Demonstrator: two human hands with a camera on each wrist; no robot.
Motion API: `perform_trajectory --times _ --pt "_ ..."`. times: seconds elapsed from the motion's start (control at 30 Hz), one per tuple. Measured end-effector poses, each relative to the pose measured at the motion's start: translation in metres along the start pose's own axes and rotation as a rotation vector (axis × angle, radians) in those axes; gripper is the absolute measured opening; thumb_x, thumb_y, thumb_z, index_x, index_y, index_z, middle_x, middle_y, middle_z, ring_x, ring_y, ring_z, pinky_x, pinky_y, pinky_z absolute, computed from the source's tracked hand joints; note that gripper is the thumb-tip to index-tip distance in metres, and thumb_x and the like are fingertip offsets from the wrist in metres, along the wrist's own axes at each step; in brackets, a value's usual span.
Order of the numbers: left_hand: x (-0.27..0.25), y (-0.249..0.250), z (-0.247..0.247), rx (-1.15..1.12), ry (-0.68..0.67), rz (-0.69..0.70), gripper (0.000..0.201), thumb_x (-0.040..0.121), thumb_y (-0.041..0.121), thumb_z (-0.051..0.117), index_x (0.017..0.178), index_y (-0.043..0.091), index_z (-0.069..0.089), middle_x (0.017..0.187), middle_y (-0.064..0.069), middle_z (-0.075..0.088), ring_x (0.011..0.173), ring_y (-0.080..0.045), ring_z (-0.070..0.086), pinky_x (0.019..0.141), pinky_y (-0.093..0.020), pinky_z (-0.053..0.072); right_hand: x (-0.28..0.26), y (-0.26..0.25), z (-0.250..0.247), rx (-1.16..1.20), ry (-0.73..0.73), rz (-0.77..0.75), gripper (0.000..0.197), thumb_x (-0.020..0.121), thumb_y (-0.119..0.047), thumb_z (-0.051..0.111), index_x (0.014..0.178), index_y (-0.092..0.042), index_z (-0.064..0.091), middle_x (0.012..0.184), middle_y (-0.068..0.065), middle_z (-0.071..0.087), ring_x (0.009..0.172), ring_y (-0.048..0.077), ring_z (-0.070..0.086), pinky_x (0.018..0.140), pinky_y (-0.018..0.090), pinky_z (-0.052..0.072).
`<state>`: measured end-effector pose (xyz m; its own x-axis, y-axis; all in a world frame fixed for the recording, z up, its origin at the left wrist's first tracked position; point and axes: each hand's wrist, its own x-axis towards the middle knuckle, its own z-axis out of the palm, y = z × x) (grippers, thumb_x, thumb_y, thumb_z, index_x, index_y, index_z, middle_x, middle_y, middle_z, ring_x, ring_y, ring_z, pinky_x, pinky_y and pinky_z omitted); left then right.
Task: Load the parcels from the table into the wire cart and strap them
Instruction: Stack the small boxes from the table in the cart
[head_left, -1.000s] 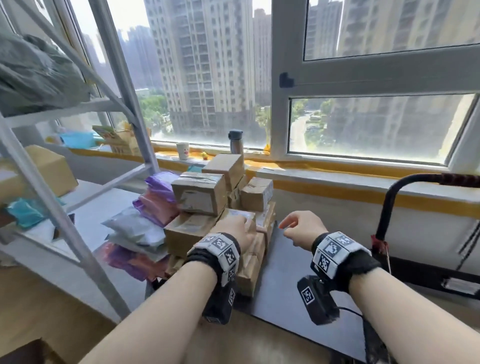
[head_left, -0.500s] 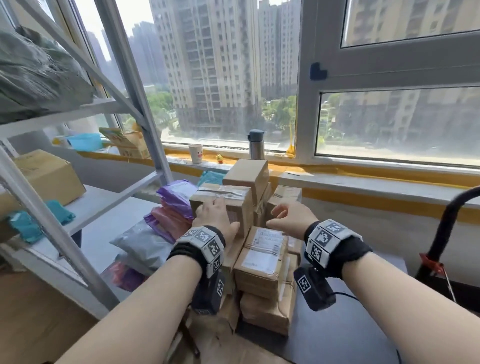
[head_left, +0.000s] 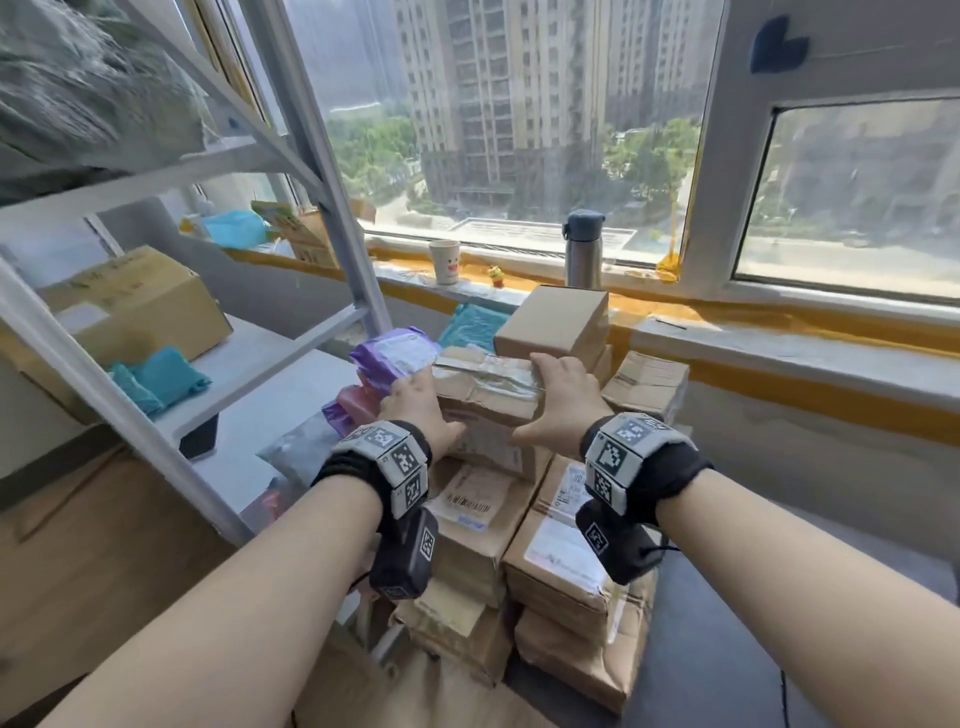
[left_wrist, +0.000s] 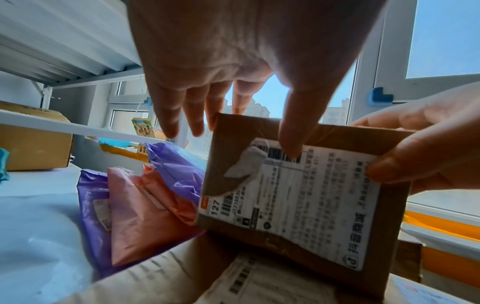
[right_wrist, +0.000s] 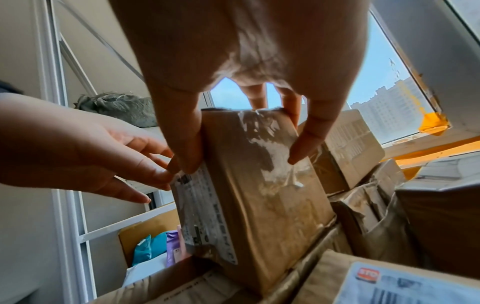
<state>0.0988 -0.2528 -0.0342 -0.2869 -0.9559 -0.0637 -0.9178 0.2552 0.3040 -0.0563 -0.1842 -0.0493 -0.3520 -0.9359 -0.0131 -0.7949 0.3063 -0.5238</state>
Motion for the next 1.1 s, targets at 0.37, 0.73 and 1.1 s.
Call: perform_trajectory --times 0.37,0.73,1.1 --pt "-0.022 -0.002 -0.024 -0.011 0.019 0.129 0.073 0.085 0.035 0.063 0.143 0.017 0.022 0.137 -0.017 0.031 0.124 -0.034 0.044 0.104 -0.039 0.034 -0.033 -0.019 -0.017 0.091 0.128 0.011 0.100 0.063 -0.027 0.083 0.145 -0.021 0.026 0.139 0.005 0.034 0.127 0.018 0.037 0.104 0.030 0.036" --pt "-0.108 0.023 -0.003 -0.065 -0.084 0.572 0.099 0.075 0.037 0.072 0.148 0.020 0.007 0.133 -0.017 0.027 0.121 -0.037 0.044 0.105 -0.042 0.038 -0.210 -0.010 -0.031 0.074 0.394 0.335 0.103 0.063 -0.008 0.082 0.147 -0.015 0.022 0.144 0.005 0.027 0.130 0.020 0.038 0.104 0.024 0.033" --pt "-0.213 0.071 0.030 0.021 -0.147 1.001 0.097 0.067 0.044 0.075 0.144 0.024 0.021 0.138 -0.002 0.031 0.124 -0.028 0.035 0.107 -0.039 0.034 -0.339 0.029 -0.038 0.102 0.503 0.460 0.097 0.068 -0.001 0.073 0.148 -0.021 0.022 0.149 -0.001 0.028 0.133 0.020 0.039 0.106 0.034 0.042"
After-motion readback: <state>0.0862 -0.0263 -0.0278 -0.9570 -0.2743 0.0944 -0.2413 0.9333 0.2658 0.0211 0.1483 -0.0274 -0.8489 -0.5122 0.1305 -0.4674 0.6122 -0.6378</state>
